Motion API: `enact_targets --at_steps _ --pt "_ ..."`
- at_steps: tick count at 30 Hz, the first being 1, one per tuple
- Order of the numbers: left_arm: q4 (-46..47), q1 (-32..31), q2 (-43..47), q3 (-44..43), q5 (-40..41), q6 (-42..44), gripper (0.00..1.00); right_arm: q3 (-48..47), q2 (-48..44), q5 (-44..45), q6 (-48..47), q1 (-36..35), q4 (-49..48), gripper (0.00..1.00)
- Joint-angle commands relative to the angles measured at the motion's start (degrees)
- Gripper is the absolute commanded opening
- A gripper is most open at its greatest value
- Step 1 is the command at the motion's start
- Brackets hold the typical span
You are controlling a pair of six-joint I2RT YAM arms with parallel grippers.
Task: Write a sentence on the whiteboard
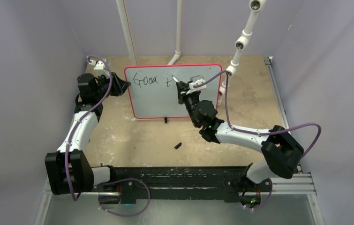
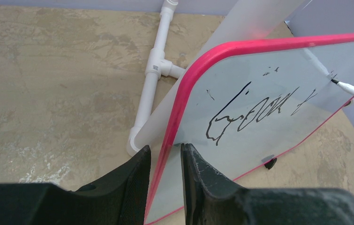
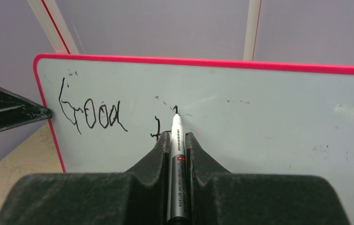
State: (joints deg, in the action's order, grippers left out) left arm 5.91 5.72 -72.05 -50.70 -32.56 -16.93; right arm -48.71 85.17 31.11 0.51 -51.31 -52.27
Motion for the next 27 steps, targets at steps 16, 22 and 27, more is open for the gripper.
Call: enact_targets --at_steps 16,22,27 --pt "1.31 -0.02 0.51 -0.03 -0.26 0.49 0.29 3.51 0.42 -0.50 5.49 -0.84 3.48 0.00" --pt "1.38 -0.04 0.50 -0.08 -0.30 0.51 0.29 3.62 0.46 -0.21 5.84 -1.48 4.03 0.00" --pt "1.26 -0.01 0.60 0.05 -0.25 0.49 0.29 3.24 0.37 0.42 5.81 -1.51 2.88 0.00"
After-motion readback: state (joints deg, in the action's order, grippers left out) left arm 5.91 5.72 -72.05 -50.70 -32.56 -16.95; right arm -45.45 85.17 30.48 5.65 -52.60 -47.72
